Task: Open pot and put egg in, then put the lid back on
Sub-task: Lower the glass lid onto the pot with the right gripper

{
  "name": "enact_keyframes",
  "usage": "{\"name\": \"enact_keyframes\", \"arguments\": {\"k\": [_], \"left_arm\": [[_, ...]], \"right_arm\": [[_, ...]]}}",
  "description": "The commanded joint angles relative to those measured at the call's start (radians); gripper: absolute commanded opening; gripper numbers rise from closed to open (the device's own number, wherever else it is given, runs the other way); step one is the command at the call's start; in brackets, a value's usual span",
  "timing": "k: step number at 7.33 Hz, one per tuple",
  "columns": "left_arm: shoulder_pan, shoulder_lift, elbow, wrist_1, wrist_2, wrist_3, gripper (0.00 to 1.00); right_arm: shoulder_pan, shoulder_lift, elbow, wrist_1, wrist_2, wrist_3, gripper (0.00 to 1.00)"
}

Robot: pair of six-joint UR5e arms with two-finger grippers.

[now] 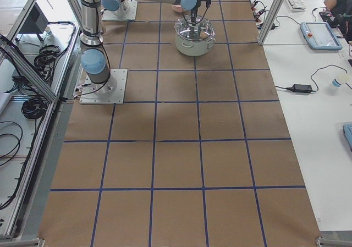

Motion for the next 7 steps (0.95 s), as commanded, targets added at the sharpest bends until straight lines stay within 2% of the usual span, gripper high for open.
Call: {"name": "enact_keyframes", "arguments": {"k": [1, 3, 4, 5, 7], "left_arm": [[0.003, 0.001, 0.000, 0.000, 0.000, 0.000, 1.00], [0.002, 0.000, -0.002, 0.000, 0.000, 0.000, 1.00], [0.003, 0.001, -0.002, 0.000, 0.000, 0.000, 1.00], [0.002, 0.001, -0.002, 0.000, 0.000, 0.000, 1.00], [0.002, 0.009, -0.026, 0.017, 0.000, 0.000, 1.00]], "right_arm": [[0.000, 0.002, 0.002, 0.000, 0.000, 0.000, 0.40], [-0.002, 0.000, 0.008, 0.000, 0.002, 0.001, 0.43], [-0.002, 0.000, 0.008, -0.002, 0.000, 0.001, 0.50], [-0.002, 0.000, 0.008, 0.000, -0.001, 0.003, 0.66], [-0.002, 0.000, 0.006, -0.002, -0.001, 0.003, 0.78]]}}
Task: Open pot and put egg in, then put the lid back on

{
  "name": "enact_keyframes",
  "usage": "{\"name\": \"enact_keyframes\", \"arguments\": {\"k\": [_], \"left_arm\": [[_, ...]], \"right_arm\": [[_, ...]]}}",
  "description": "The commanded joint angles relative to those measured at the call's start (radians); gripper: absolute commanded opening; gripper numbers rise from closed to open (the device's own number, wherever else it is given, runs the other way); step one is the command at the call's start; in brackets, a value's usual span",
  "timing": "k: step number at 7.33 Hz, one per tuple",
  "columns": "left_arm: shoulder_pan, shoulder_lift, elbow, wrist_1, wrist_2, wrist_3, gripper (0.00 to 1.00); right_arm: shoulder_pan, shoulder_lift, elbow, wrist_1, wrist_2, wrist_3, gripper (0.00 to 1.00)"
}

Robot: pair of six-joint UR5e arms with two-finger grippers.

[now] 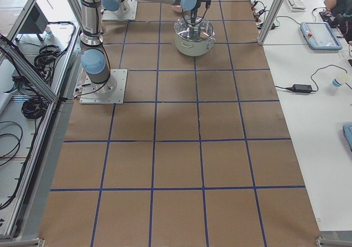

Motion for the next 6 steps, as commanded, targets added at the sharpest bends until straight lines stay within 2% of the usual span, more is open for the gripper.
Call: {"name": "enact_keyframes", "arguments": {"k": [1, 4, 5, 6], "left_arm": [[-0.001, 0.006, -0.015, 0.012, 0.000, 0.000, 1.00], [0.001, 0.006, -0.015, 0.014, 0.000, 0.000, 1.00], [0.001, 0.006, -0.015, 0.014, 0.000, 0.000, 1.00], [0.001, 0.006, -0.015, 0.014, 0.000, 0.000, 1.00]], "right_arm": [[-0.002, -0.002, -0.003, 0.000, 0.000, 0.000, 0.79], [-0.032, -0.029, -0.015, 0.003, 0.000, -0.007, 0.82], [-0.061, -0.081, -0.007, 0.009, -0.002, -0.048, 0.85], [-0.101, -0.136, -0.003, 0.026, -0.006, -0.102, 1.00]]}}
